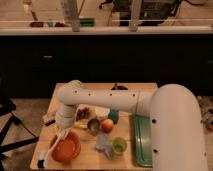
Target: Place brush in red bowl
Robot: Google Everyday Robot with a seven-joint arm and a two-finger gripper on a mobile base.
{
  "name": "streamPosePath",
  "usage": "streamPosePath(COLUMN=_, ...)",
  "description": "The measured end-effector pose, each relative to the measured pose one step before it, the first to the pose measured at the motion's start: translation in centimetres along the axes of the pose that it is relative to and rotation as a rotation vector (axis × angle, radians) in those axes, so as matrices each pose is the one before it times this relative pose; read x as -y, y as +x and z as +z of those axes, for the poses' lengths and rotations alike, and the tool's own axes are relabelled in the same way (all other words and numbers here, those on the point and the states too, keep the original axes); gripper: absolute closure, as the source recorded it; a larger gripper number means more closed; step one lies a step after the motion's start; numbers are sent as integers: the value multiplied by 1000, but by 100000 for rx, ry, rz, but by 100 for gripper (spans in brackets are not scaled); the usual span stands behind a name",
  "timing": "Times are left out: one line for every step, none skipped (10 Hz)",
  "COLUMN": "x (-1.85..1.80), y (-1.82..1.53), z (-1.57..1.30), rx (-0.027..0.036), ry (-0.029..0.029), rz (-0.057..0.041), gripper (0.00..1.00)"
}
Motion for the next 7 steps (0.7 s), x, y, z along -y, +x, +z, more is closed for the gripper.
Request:
streamPosePath(x=149, y=178, z=202, rx=1591, ry=-1132, rz=-1974, gripper=100)
streamPosePath(x=66, y=203, z=9, rx=863, ry=-331, rz=-1141, gripper=100)
streamPosePath(x=-158, y=375, z=59, rx=1157, ry=-897, rz=-1284, gripper=100)
streamPosePath(x=47, y=245, z=147, rx=784, ry=-148, rz=-812, gripper=100)
streamPosePath(x=-112, y=289, z=164, rx=850, ry=-605, rz=-512, gripper=100)
streamPosePath(x=-137, y=254, z=135, rx=748, ry=-429, rz=-180, gripper=100)
streamPosePath(x=-63, y=201, z=151, rx=1093, ry=-235, rz=-240, gripper=100)
